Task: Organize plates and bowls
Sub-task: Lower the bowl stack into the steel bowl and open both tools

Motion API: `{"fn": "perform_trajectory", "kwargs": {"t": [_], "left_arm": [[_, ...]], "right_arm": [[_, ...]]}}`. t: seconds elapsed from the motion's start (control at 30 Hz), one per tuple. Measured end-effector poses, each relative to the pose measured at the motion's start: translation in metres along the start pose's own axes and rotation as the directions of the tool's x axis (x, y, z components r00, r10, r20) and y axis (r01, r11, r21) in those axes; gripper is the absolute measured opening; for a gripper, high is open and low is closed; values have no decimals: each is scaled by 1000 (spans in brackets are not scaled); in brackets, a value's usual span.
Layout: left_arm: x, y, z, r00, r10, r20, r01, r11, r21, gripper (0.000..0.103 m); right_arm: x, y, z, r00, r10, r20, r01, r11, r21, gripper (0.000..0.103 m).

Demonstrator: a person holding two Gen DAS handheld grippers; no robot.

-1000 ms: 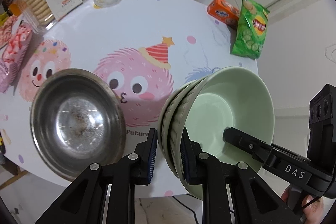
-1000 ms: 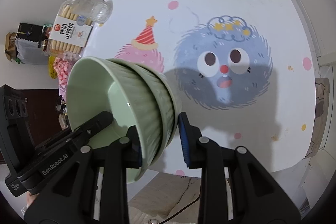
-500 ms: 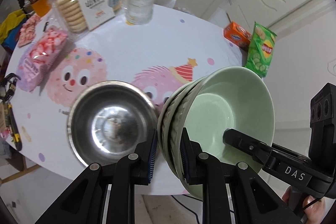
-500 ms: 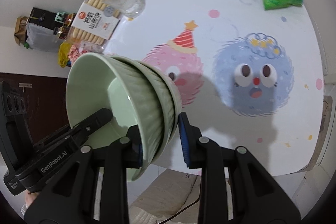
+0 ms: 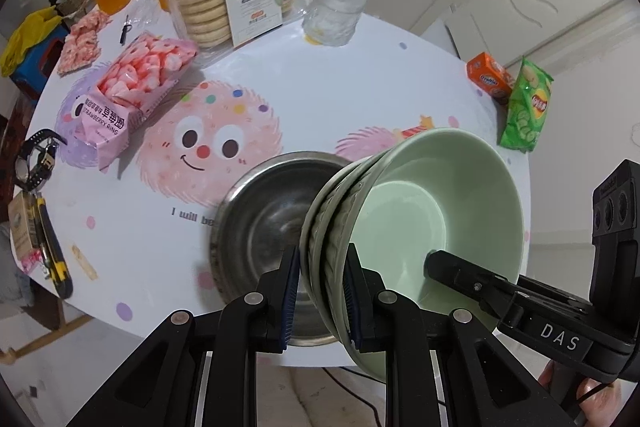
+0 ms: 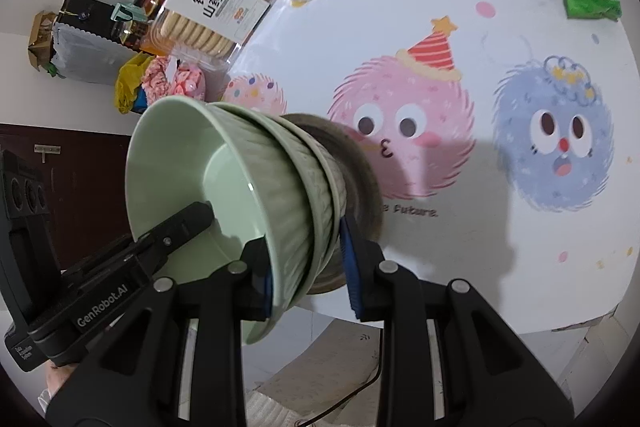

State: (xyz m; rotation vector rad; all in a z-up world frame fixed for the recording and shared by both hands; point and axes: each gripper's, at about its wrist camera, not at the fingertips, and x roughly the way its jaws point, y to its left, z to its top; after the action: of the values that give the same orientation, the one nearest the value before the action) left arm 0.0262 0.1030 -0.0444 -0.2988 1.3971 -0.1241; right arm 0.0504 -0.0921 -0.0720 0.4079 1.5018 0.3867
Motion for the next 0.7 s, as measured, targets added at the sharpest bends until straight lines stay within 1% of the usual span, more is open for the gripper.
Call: {"fn": "perform_trajectory", "kwargs": {"t": [0.23, 0.43, 0.7], "left_arm": [[22, 26, -2, 999, -20, -28, 21, 1000, 24, 20], [38, 42, 0, 999, -29, -41, 31, 999, 38, 20], [57, 49, 3, 998, -26, -60, 29, 997, 64, 20]], "right_arm": [[24, 6, -6, 1000, -31, 1, 31, 999, 35, 31], [47, 8, -14, 999, -41, 2, 41, 997, 63, 31], [64, 8, -15, 998, -62, -1, 62, 994, 89, 31]]}}
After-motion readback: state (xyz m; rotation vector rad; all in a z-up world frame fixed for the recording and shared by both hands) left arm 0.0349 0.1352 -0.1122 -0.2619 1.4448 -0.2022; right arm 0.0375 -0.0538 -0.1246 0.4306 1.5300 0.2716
